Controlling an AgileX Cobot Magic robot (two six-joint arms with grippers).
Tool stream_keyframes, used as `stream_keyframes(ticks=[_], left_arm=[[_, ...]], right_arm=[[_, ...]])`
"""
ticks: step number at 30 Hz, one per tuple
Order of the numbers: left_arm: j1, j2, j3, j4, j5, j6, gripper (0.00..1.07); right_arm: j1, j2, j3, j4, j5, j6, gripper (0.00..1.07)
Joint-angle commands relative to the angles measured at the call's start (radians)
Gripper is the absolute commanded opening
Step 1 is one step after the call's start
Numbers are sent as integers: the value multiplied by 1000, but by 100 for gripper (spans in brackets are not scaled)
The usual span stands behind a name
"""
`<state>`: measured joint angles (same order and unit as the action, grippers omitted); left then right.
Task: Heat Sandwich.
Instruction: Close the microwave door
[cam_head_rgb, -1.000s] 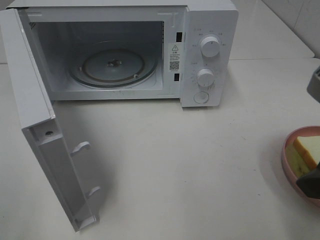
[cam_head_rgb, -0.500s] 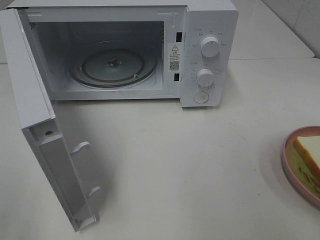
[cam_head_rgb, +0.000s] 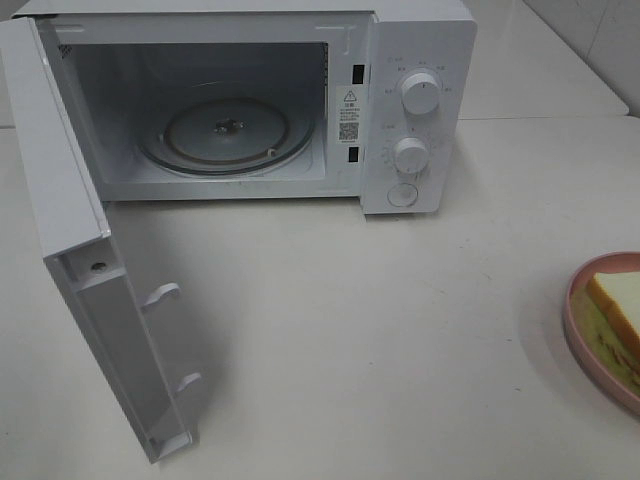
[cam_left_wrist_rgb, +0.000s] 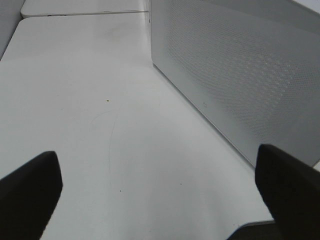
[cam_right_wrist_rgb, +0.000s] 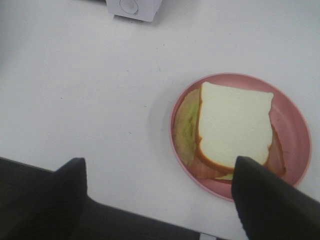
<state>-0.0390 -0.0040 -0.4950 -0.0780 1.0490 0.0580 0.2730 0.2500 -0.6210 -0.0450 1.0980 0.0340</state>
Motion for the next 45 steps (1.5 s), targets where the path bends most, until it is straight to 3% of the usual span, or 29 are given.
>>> stream_keyframes(ticks=[1,9,22,45], left_arm=[[3,-21,3,-1,-12,0,98],[3,-21,3,-1,-12,0,98],[3,-21,3,-1,-12,0,98],[3,-19,3,-1,-12,0,98]], right_arm=[[-51,-45,31,38,-5,-7,77],[-167,-142,116,60,-55,-7,76],[-293,-281,118,60,-59,-7,76],[-295,-280,118,61,-59,-6,76]])
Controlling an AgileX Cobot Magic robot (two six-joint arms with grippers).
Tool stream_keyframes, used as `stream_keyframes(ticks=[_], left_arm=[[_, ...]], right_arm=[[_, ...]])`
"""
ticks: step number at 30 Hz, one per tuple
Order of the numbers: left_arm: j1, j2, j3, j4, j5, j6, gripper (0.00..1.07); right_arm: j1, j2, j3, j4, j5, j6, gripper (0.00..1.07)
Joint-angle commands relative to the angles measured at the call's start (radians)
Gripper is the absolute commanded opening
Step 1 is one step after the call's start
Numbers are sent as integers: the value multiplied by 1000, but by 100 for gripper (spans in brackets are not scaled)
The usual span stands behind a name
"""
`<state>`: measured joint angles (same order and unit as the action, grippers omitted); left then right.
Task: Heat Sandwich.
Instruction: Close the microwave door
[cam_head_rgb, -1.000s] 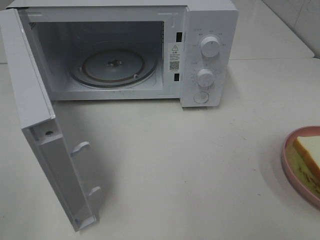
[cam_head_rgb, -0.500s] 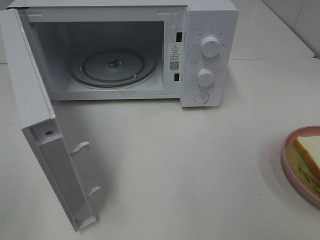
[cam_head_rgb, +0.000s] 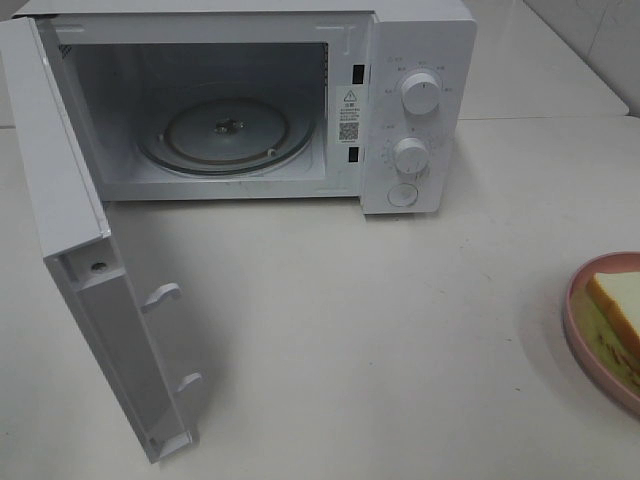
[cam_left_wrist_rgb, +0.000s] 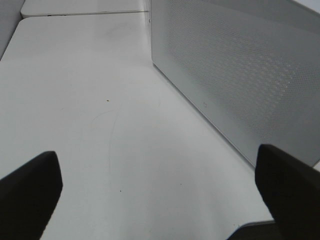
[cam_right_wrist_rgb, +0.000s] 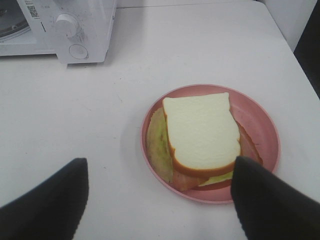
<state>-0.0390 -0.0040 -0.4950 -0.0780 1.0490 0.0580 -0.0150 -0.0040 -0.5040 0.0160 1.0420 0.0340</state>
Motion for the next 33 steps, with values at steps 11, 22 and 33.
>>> stream_keyframes(ticks=[11,22,33], left_arm=[[3,-19,3,-1,-12,0,98],[3,-19,3,-9,-12,0,98],[3,-18,3,-12,-13,-1,98]], right_arm=[[-7,-26,1,0,-3,-6,76],[-7,-26,1,0,-3,-6,76],[-7,-27,1,0,-3,-6,76]])
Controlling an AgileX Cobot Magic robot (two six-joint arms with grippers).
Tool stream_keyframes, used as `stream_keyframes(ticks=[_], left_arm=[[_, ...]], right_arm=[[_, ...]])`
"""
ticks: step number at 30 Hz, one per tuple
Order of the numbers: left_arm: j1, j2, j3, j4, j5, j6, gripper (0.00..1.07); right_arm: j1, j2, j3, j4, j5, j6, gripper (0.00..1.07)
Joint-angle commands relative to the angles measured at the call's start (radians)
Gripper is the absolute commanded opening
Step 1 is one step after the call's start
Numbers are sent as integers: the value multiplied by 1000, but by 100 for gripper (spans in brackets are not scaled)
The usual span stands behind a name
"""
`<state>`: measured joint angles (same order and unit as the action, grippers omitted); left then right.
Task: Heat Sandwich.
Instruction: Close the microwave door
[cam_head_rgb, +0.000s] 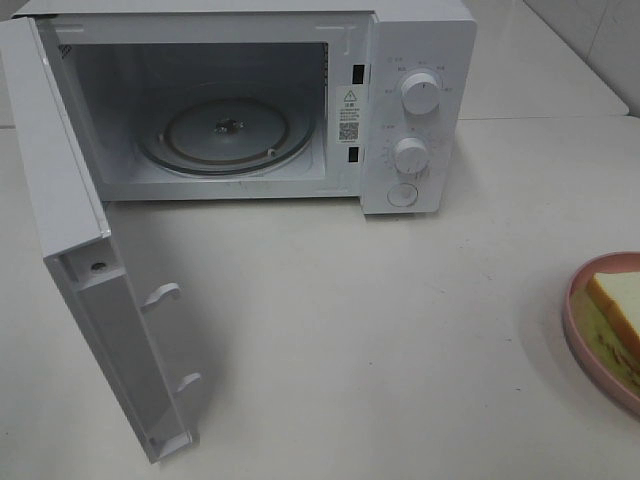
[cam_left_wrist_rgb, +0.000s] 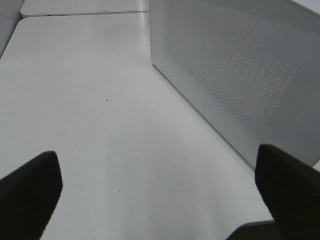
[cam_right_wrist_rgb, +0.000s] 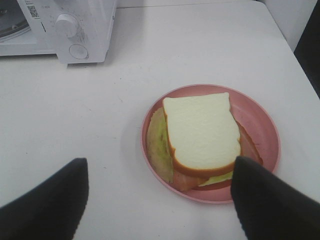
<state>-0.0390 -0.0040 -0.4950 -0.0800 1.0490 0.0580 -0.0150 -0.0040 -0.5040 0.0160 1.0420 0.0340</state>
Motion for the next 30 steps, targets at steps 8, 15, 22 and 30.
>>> stream_keyframes(ticks=[8,15,22,30], left_arm=[[3,-9,-18,-14,-36,-11,98],[3,79,-27,9,-92,-5,93],[3,230,-17,20,-254,1,70],[3,448,22,47,-438,5,16]], right_arm=[[-7,-27,1,0,-3,-6,76],[-7,-27,1,0,-3,-6,76],[-7,-27,1,0,-3,-6,76],[-7,-27,1,0,-3,-6,76]])
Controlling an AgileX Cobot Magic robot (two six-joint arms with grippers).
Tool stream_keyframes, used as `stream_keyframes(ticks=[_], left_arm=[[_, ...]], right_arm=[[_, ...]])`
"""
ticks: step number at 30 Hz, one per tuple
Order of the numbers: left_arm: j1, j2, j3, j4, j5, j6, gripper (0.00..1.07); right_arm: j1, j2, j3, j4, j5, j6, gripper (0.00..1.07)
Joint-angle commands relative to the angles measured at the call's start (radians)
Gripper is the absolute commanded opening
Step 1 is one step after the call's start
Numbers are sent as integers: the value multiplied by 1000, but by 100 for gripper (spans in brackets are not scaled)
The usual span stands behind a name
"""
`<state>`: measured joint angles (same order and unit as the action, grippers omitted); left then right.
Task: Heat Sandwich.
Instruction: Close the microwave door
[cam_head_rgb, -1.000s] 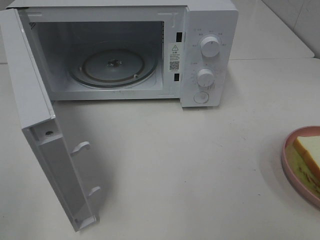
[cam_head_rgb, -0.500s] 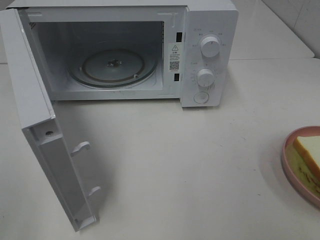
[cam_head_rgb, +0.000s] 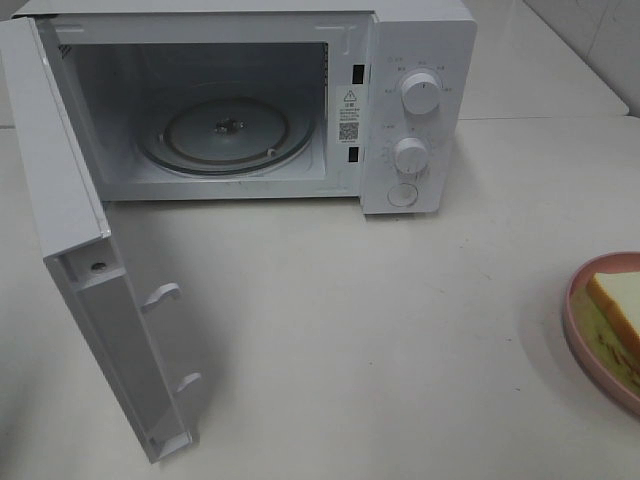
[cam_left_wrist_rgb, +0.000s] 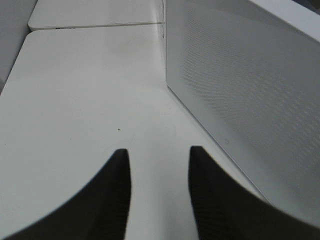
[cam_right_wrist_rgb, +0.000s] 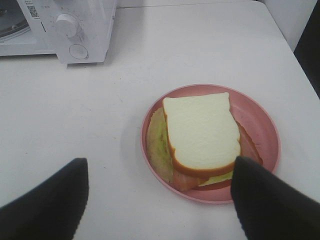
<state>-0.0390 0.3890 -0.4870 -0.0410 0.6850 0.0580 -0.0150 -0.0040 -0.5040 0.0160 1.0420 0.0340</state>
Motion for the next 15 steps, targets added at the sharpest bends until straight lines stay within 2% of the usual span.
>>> stream_keyframes(ticks=[1,2,3,7,10,11,12,15], left_arm=[[3,81,19,8,-97,13,10],[3,81,19,8,-97,13,10],[3,129,35,9,-153,30,0],[3,186,74,9,-284,38,0],[3,258,140,8,-494,45,0],[3,258,140,8,-494,45,0],[3,292,170,8,-602,45,0],[3,323,195,11,-692,45,0]], right_arm=[[-7,-27,1,0,-3,-6,76],[-7,-27,1,0,-3,-6,76],[-7,-27,1,0,-3,-6,76],[-7,-27,1,0,-3,-6,76],[-7,-27,1,0,-3,-6,76],[-7,-27,1,0,-3,-6,76],[-7,-27,1,0,-3,-6,76],[-7,-27,1,0,-3,-6,76]])
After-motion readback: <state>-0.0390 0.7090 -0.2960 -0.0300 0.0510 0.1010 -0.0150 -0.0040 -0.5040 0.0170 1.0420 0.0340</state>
